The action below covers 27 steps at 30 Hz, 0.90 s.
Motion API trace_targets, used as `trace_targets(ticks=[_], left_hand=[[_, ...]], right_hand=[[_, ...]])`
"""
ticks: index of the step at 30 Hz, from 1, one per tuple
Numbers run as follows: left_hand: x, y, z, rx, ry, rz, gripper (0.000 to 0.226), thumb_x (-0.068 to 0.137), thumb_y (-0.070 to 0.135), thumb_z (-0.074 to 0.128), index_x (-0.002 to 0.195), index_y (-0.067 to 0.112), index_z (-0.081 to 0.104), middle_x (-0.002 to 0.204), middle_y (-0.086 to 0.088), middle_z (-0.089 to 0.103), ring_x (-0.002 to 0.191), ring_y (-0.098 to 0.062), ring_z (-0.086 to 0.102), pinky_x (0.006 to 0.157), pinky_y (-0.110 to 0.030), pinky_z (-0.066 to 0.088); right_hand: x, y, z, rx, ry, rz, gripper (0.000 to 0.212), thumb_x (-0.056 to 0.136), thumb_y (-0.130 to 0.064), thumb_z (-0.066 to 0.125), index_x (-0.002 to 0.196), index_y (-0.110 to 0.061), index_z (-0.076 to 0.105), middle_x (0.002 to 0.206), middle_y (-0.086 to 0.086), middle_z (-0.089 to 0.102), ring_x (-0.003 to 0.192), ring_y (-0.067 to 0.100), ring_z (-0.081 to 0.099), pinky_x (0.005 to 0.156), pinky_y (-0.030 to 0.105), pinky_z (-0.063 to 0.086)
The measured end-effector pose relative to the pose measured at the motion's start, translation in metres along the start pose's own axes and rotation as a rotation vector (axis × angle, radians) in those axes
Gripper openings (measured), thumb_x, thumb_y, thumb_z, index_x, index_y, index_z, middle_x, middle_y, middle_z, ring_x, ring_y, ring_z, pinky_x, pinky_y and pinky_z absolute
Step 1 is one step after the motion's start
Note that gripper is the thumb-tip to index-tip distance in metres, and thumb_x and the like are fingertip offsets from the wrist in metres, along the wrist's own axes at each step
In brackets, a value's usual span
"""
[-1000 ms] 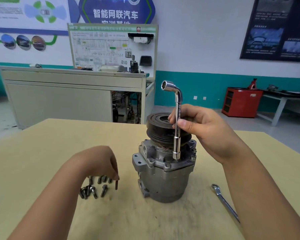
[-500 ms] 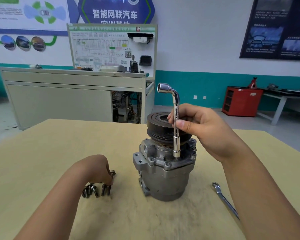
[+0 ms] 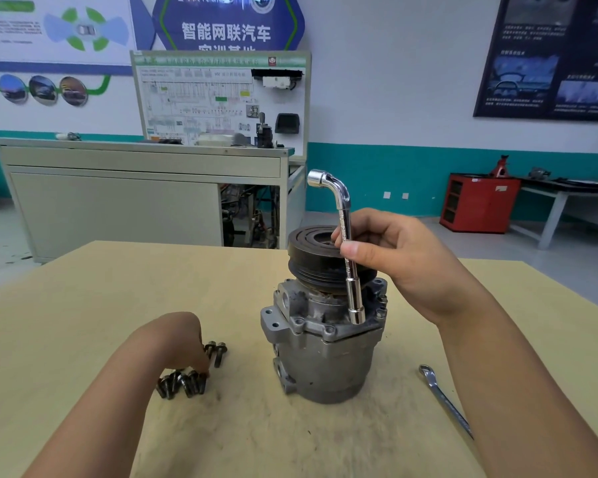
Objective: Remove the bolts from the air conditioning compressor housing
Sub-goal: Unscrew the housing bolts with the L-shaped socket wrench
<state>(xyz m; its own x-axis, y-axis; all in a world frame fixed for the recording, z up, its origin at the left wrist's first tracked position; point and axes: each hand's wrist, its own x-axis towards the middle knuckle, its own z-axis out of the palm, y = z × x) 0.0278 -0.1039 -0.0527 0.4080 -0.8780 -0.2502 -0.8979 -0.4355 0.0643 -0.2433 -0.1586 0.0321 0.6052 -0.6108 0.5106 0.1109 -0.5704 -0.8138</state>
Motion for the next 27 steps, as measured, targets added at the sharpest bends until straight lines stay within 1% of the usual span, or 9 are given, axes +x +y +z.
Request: trace_targets(ticks=[4, 7, 14, 16, 18, 21, 24, 26, 27], left_hand=[[-0.002, 0.002, -0.001, -0.028, 0.005, 0.014, 0.017, 0.081, 0.032, 0.067, 0.078, 0.017, 0.059, 0.075, 0.001, 0.056, 0.067, -0.017, 0.049, 0.052, -0.020, 0.033], [-0.003, 0.004, -0.001, -0.041, -0.012, 0.027, 0.024, 0.081, 0.038, 0.069, 0.085, 0.017, 0.059, 0.078, 0.002, 0.057, 0.069, -0.016, 0.049, 0.055, -0.021, 0.034], [-0.007, 0.007, 0.000, 0.019, -0.003, 0.026, 0.022, 0.083, 0.031, 0.066, 0.085, 0.015, 0.052, 0.080, 0.000, 0.052, 0.069, -0.018, 0.045, 0.050, -0.021, 0.029], [-0.008, 0.010, -0.002, -0.031, 0.049, 0.047, 0.016, 0.088, 0.030, 0.060, 0.084, 0.015, 0.054, 0.074, 0.001, 0.056, 0.063, -0.016, 0.048, 0.047, -0.019, 0.030], [-0.008, 0.016, -0.003, -0.130, 0.160, 0.103, 0.018, 0.094, 0.031, 0.051, 0.086, 0.016, 0.057, 0.072, 0.005, 0.059, 0.058, -0.010, 0.051, 0.046, -0.018, 0.033], [-0.011, 0.029, -0.005, -0.409, 0.376, 0.283, 0.029, 0.098, 0.042, 0.040, 0.083, 0.023, 0.056, 0.075, 0.009, 0.062, 0.062, -0.005, 0.054, 0.051, -0.019, 0.036], [-0.019, 0.042, -0.004, -0.672, 0.399, 0.500, 0.044, 0.083, 0.068, 0.034, 0.087, 0.030, 0.055, 0.082, 0.011, 0.065, 0.075, -0.005, 0.061, 0.059, -0.017, 0.040], [-0.024, 0.045, 0.000, -0.705, 0.348, 0.567, 0.050, 0.071, 0.079, 0.049, 0.092, 0.033, 0.052, 0.086, 0.011, 0.065, 0.079, -0.007, 0.062, 0.061, -0.014, 0.041], [-0.025, 0.046, 0.001, -0.704, 0.329, 0.578, 0.058, 0.058, 0.078, 0.055, 0.093, 0.034, 0.050, 0.088, 0.009, 0.066, 0.077, -0.006, 0.061, 0.059, -0.012, 0.040]], right_hand=[[0.000, -0.001, -0.001, 0.006, 0.007, 0.004, 0.012, 0.074, -0.018, 0.065, 0.086, -0.019, 0.067, 0.076, -0.010, 0.066, 0.076, 0.004, 0.061, 0.067, 0.014, 0.047], [-0.001, -0.002, -0.003, -0.005, 0.014, -0.009, 0.012, 0.076, -0.012, 0.067, 0.086, -0.018, 0.067, 0.074, -0.011, 0.066, 0.074, 0.003, 0.061, 0.066, 0.014, 0.047], [-0.007, -0.013, -0.018, -0.047, 0.107, -0.062, 0.022, 0.080, 0.006, 0.063, 0.085, -0.016, 0.063, 0.079, -0.009, 0.070, 0.072, 0.005, 0.066, 0.069, 0.016, 0.051], [-0.008, -0.017, -0.024, -0.085, 0.142, -0.071, 0.021, 0.081, 0.006, 0.063, 0.083, -0.014, 0.062, 0.075, -0.009, 0.069, 0.069, 0.006, 0.066, 0.069, 0.015, 0.051], [-0.010, -0.018, -0.027, -0.146, 0.171, -0.066, 0.018, 0.081, 0.003, 0.065, 0.082, -0.015, 0.063, 0.073, -0.009, 0.069, 0.070, 0.004, 0.065, 0.069, 0.014, 0.052], [-0.010, -0.017, -0.029, -0.202, 0.239, -0.059, 0.018, 0.080, -0.001, 0.067, 0.079, -0.019, 0.063, 0.072, -0.007, 0.068, 0.069, 0.007, 0.063, 0.070, 0.015, 0.052], [-0.009, -0.016, -0.028, -0.228, 0.277, -0.055, 0.018, 0.079, -0.005, 0.070, 0.077, -0.022, 0.063, 0.074, -0.001, 0.068, 0.071, 0.015, 0.061, 0.067, 0.019, 0.052], [-0.008, -0.015, -0.027, -0.235, 0.281, -0.062, 0.019, 0.079, -0.007, 0.071, 0.076, -0.024, 0.063, 0.076, 0.002, 0.068, 0.073, 0.021, 0.061, 0.067, 0.023, 0.053], [-0.008, -0.014, -0.027, -0.238, 0.283, -0.066, 0.019, 0.078, -0.009, 0.072, 0.076, -0.025, 0.063, 0.078, 0.005, 0.068, 0.074, 0.026, 0.060, 0.068, 0.026, 0.053]])
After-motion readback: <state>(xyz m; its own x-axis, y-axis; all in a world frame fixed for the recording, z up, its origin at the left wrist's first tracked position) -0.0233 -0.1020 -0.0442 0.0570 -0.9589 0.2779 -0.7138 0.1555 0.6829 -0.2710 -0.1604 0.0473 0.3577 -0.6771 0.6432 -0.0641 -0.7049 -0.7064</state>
